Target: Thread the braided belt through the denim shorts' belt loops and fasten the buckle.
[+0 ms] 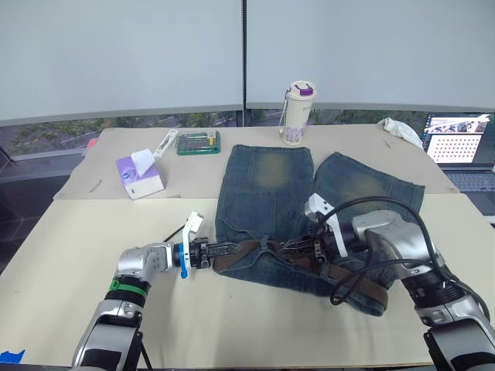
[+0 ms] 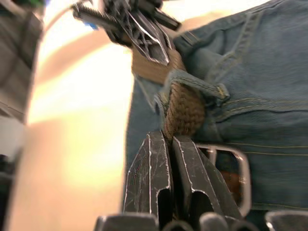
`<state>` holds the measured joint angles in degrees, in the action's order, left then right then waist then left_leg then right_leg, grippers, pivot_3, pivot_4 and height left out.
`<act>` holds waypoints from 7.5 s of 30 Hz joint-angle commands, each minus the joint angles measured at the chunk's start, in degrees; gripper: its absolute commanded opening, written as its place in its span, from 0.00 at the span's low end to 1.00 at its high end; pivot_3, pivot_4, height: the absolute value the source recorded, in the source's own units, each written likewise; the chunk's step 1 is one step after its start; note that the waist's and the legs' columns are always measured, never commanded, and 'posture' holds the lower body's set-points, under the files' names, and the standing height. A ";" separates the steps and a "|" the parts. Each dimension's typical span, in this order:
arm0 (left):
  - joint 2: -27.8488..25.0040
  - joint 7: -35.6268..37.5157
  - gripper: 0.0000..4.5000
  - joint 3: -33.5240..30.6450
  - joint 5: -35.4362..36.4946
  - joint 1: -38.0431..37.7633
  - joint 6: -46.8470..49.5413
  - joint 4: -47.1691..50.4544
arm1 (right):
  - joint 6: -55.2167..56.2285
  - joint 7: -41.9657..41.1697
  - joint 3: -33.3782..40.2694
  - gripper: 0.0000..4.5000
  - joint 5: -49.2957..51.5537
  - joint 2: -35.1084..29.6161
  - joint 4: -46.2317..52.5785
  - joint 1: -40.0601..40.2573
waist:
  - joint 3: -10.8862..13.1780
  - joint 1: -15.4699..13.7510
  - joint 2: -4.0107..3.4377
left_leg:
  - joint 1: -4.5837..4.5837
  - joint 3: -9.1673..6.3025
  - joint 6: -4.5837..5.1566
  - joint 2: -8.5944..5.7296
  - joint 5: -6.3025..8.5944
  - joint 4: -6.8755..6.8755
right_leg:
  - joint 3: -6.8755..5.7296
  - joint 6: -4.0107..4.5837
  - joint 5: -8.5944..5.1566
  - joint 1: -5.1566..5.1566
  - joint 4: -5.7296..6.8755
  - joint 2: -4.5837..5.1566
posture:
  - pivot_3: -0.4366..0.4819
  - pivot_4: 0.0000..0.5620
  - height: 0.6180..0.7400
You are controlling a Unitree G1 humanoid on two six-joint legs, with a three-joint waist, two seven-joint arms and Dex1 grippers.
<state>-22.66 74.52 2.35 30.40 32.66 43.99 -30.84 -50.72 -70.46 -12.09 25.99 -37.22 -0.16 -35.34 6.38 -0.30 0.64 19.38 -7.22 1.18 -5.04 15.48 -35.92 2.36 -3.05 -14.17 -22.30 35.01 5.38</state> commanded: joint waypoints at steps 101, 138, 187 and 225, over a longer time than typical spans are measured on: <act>-0.96 -5.89 0.00 13.31 -15.71 -4.37 -11.86 2.68 | 14.56 20.58 -3.63 0.01 -15.21 2.94 -1.97 4.38 | -0.95 -0.23 -0.22 | -0.07 -0.02 0.02 -0.04 0.04 -0.04 | -0.01 -0.01 0.00 0.09 -0.01 0.01 | 0.48 0.27 1.00; -0.49 -5.24 0.00 14.48 -18.63 -5.08 -15.77 0.56 | 65.63 25.94 -4.77 0.97 -42.96 -4.69 0.25 13.18 | -1.07 -0.36 -0.40 | -0.18 0.10 0.06 -0.12 0.07 -0.09 | -0.02 -0.08 -0.05 0.19 -0.03 -0.09 | 0.48 0.27 1.00; -2.80 6.69 0.00 9.94 -10.67 -6.34 -16.69 7.18 | 41.47 16.02 -3.04 0.01 -27.52 -9.22 11.95 18.99 | -0.99 -0.22 -0.23 | -0.08 0.11 0.19 -0.06 0.14 -0.20 | 0.00 -0.14 -0.10 0.18 -0.04 -0.09 | 0.48 0.27 1.00; -2.89 -4.57 1.00 8.91 -13.95 -5.17 -34.39 28.78 | 9.66 26.73 37.33 0.94 1.30 1.08 37.95 47.96 | -0.60 -1.07 -0.02 | 0.07 0.05 0.15 -0.01 0.13 -0.13 | 0.06 -0.10 -0.08 0.09 -0.07 0.03 | 0.48 0.27 1.00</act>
<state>-25.40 70.34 11.45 16.56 27.16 10.78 -4.04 -37.69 -45.51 19.87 22.70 -37.12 34.65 11.75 5.78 -1.37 0.62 19.45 -7.17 1.34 -5.06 15.61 -36.04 2.44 -3.16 -14.25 -22.21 34.95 5.43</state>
